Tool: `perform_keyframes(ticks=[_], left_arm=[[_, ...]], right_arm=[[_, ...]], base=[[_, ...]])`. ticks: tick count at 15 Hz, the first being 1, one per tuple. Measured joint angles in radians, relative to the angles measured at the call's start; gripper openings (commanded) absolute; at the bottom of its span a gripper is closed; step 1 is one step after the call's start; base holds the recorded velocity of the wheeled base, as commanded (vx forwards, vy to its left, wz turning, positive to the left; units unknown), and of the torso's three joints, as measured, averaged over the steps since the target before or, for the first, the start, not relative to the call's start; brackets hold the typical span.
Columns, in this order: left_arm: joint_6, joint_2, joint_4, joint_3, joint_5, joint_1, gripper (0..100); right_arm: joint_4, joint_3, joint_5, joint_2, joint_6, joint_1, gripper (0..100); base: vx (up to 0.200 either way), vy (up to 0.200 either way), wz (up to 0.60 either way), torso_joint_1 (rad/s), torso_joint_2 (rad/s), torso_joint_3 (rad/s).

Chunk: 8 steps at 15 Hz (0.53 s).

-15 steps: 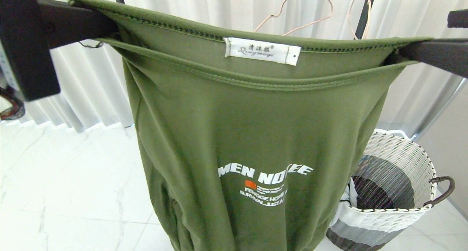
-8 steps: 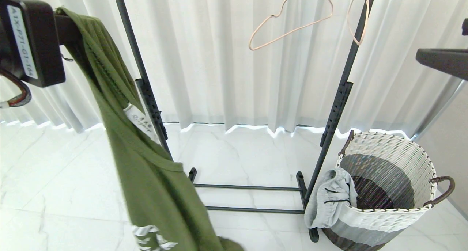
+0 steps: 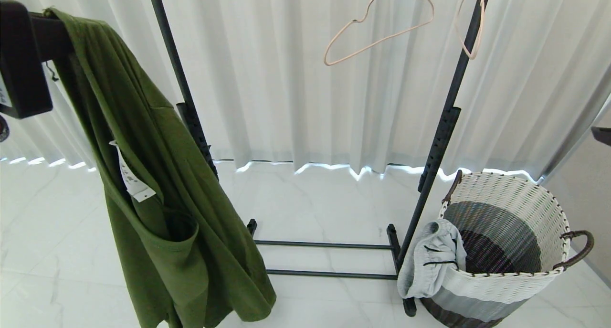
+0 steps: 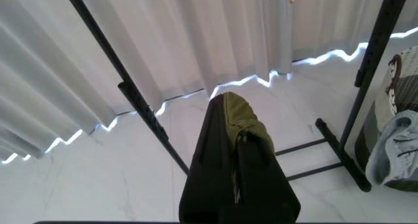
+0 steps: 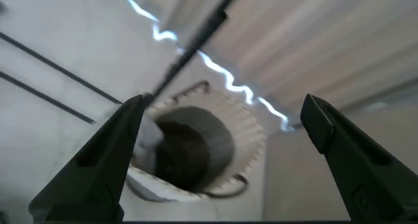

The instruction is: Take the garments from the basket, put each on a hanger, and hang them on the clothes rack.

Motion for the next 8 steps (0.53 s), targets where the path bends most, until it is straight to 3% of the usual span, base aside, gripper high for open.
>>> perform_keyframes(ticks=[4,8], left_arm=[[0.0,-0.007,0.0,0.005,0.0,-0.001,0],[0.048,-0.014,0.0,0.008,0.0,0.006,0]], right_arm=[[-0.017,0.03,-0.009,-0.029,-0.081,-0.129,100],[-0.082,0.08,-0.002,-0.064,-0.08,-0.167,100]], base=[[0.0,0.0,0.0,0.0,0.0,0.0],[0.0,0.0,0.0,0.0,0.0,0.0]])
